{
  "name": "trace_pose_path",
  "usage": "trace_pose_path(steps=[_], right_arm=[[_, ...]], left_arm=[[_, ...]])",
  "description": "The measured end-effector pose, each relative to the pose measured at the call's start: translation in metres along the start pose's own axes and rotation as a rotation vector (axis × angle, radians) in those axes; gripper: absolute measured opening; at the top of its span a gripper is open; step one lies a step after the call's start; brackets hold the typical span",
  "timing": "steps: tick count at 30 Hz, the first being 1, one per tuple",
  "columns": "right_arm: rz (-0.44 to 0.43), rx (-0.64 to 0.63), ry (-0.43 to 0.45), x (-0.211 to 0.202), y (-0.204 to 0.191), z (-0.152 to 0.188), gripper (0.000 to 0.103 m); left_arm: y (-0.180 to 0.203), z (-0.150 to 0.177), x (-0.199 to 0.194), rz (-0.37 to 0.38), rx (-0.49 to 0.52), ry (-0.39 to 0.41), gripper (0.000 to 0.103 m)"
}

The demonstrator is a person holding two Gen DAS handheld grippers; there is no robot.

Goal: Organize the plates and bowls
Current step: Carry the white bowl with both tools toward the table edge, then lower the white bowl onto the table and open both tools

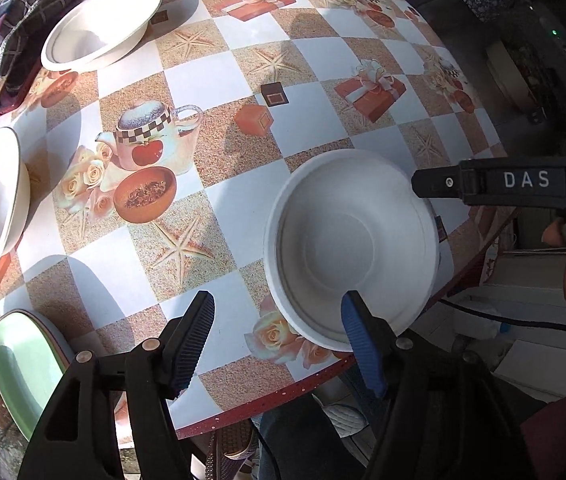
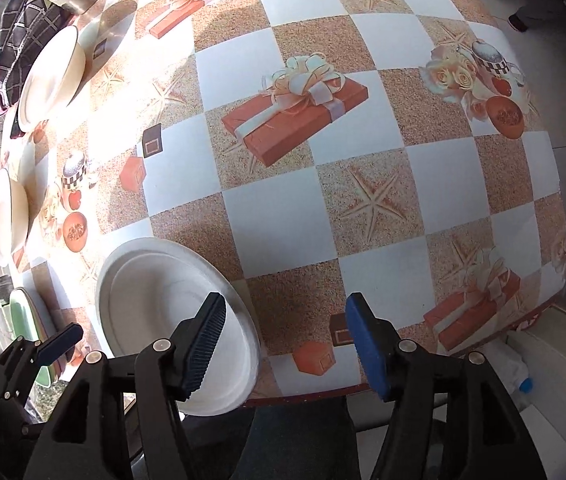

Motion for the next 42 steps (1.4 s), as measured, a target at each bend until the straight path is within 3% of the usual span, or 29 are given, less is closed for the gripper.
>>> trace_pose_path(steps=[5, 18, 27, 42], right_arm=[[0.013, -0.015, 0.034, -0.007, -0.010, -0.012, 0.064], [-0.006, -0.139, 0.011, -0.014, -0.075, -0.037, 0.064], [-0.045, -0.245, -0.015, -0.013, -0.134, -0.036, 0.064], [-0.062, -0.303, -0.043, 0.002, -0.170, -0.036, 0.064]], left_arm=[[-0.026, -0.011, -0.026, 0.009, -0.064, 0.050, 0.074], [-0.088, 0.012, -0.046, -0.062, -0.289, 0.082, 0.074], [-0.116, 0.018, -0.060, -0.095, -0.354, 0.110, 0.074], [-0.157, 0.011, -0.077, -0.133, -0.432, 0.146, 0.074]])
Point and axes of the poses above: each gripper's, at about its wrist camera, not at the fingertips, and x roughly the way its jaws point, y to its right, z to its underside, the point moved 2 cm from there along x, roughly the way its jaws point, and after that the axes turned 6 degrees about y, right-handed, at the moved point
